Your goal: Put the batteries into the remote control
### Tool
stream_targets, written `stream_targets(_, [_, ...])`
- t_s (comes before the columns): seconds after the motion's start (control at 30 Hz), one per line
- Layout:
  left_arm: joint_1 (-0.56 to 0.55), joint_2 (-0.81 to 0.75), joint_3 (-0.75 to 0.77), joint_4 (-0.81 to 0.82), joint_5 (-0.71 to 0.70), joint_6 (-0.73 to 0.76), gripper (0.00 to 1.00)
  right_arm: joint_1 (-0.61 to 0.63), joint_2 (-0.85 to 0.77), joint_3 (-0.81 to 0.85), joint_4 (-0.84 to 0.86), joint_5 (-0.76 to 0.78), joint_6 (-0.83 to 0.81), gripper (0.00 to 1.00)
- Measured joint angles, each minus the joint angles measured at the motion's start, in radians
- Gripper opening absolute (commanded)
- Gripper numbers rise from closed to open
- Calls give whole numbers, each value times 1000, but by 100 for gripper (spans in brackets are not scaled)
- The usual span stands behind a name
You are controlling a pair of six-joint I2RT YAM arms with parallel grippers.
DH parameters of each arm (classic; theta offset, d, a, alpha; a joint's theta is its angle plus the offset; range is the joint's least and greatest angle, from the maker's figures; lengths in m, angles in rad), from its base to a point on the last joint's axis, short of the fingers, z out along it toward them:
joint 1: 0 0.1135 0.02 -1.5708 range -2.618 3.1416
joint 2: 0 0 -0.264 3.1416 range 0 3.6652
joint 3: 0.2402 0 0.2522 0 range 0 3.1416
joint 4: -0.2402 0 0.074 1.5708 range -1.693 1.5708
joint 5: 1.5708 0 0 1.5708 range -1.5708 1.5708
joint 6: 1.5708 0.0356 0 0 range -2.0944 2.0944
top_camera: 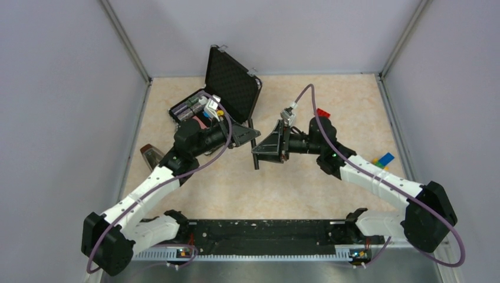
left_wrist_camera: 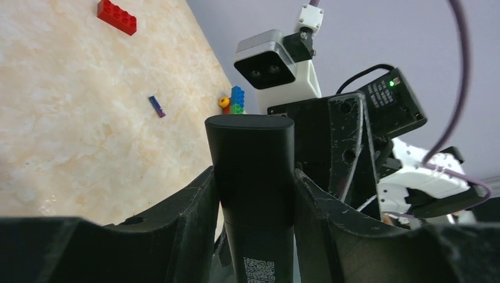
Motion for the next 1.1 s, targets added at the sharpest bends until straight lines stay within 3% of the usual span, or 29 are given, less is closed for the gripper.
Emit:
stream_targets(0.07, [-5,0,13,-37,0,49,0,2,-1,15,-64,18,-35,87])
stream_targets(0.2, [-6,-2,56,-145,-3,192,0,3,-31,117,-309,98,-172,87])
stream_targets(0.33, [-6,-24,89,-249,2,358,0,3,-67,290,-566,215,-314,80])
stream_targets(0.5, [-6,-64,101,-328,48,560,0,3,-64,463,-764,335,-412,70])
stream_targets(0.77, [-22,-31,204,-443,116,762,0,78,73,664,-987,521,-459,63])
stream_targets(1.1, [-32,13,225,-489,135,829,0,141,172,751,-1141,668,-443,63])
